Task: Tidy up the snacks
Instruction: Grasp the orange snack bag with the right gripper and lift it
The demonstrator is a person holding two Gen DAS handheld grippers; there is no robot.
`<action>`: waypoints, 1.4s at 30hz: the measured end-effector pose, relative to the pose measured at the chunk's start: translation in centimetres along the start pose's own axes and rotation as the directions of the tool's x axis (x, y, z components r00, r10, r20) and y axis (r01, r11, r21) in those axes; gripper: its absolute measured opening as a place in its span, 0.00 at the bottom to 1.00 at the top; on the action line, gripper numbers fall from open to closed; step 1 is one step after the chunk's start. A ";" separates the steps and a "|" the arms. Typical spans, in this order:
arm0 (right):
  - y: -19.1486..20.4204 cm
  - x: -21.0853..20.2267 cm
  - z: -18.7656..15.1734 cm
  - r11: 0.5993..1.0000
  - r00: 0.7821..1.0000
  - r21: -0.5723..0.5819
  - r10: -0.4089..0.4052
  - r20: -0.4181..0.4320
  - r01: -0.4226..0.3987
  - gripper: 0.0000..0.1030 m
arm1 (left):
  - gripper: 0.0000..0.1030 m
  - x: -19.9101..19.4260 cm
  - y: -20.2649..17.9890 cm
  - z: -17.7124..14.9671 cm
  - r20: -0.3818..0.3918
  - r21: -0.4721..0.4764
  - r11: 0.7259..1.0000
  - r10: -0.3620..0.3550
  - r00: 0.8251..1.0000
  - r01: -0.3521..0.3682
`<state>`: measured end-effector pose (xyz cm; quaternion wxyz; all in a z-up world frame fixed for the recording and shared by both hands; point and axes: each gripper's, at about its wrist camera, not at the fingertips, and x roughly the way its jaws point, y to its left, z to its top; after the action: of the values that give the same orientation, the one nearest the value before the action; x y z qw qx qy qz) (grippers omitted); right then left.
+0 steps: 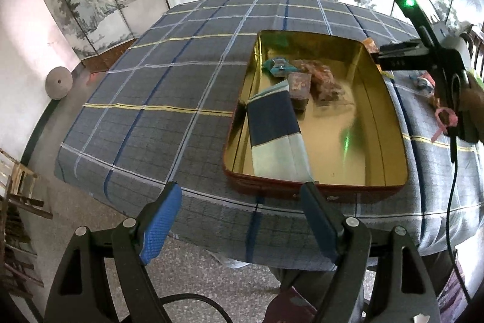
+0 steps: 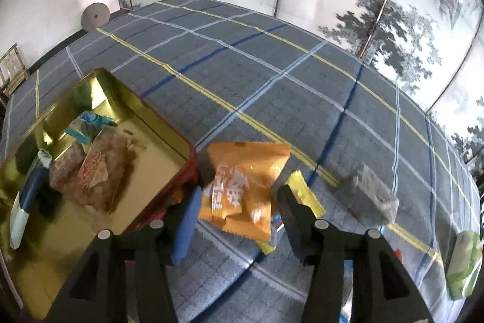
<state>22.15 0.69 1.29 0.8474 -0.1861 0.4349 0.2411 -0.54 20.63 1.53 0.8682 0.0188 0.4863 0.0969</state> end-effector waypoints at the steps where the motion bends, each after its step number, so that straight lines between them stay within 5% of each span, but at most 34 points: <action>1: 0.1 0.1 0.2 1.000 1.000 -0.008 -0.007 -0.003 0.007 0.52 | 0.75 0.1 -0.1 0.0 -0.001 0.002 1.000 0.002 1.000 -0.002; 16: -1.7 3.9 3.2 0.995 0.984 -0.008 0.094 -0.151 -0.096 0.52 | 0.75 0.9 -0.4 0.0 -0.031 0.008 1.000 0.015 0.999 -0.015; 20: -2.3 4.2 3.9 0.994 0.979 0.012 0.111 -0.169 -0.110 0.60 | 0.75 1.0 -0.5 0.1 -0.035 0.007 1.000 0.017 0.999 -0.016; 29: -6.2 5.0 4.8 0.913 0.924 0.279 0.349 -0.154 -0.298 0.60 | 0.78 1.0 -0.4 0.1 -0.030 0.006 1.000 0.021 0.999 -0.021; 36: -4.3 6.3 5.4 0.956 0.952 0.208 0.245 -0.184 -0.206 0.62 | 0.78 0.9 -0.6 0.3 -0.020 0.011 1.000 0.025 1.000 -0.024; 38: -3.8 6.3 5.5 0.967 0.964 0.187 0.206 -0.169 -0.174 0.53 | 0.77 0.7 -0.7 0.4 -0.001 0.016 0.999 0.036 0.999 -0.036; 39: -3.7 6.2 5.6 0.971 0.968 0.185 0.183 -0.171 -0.151 0.41 | 0.74 0.5 -0.9 0.5 0.004 0.024 0.999 0.045 0.999 -0.045; 42: -3.2 3.7 5.1 0.978 0.983 0.144 0.162 -0.087 -0.148 0.38 | 0.68 -0.4 -1.1 0.7 0.028 0.033 0.999 0.039 0.999 -0.040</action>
<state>29.08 1.67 1.40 0.8143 -0.1045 0.5049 0.2665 0.01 19.51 2.14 0.8724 0.0442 0.4753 0.1055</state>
